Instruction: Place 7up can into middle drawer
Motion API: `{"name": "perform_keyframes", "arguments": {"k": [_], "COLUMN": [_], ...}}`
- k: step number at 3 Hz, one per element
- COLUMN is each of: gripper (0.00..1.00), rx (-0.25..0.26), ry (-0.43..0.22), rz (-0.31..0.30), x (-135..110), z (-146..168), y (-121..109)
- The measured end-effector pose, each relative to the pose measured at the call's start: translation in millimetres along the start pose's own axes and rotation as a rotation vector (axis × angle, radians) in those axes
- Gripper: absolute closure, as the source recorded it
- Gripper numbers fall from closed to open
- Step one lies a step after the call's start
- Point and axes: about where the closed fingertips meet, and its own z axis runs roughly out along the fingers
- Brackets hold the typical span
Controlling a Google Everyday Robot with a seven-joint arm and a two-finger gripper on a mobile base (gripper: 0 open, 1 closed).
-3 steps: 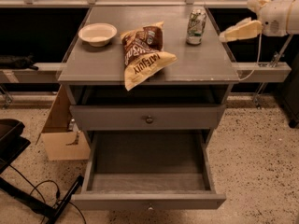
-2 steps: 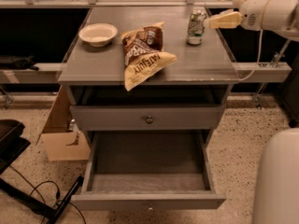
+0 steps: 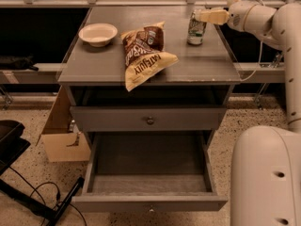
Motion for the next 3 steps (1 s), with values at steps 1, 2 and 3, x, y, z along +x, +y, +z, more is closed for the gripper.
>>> {"name": "perform_keyframes", "arguments": {"k": [1,2,3], "gripper": [0.00,0.19,0.50], "rx": [0.035,0.052,0.059], "ry": [0.016,0.044,0.087], "rz": [0.015,0.036,0.074], "x": [10,26,50], "z": [28,49,66], "y": [-2,0,8]}}
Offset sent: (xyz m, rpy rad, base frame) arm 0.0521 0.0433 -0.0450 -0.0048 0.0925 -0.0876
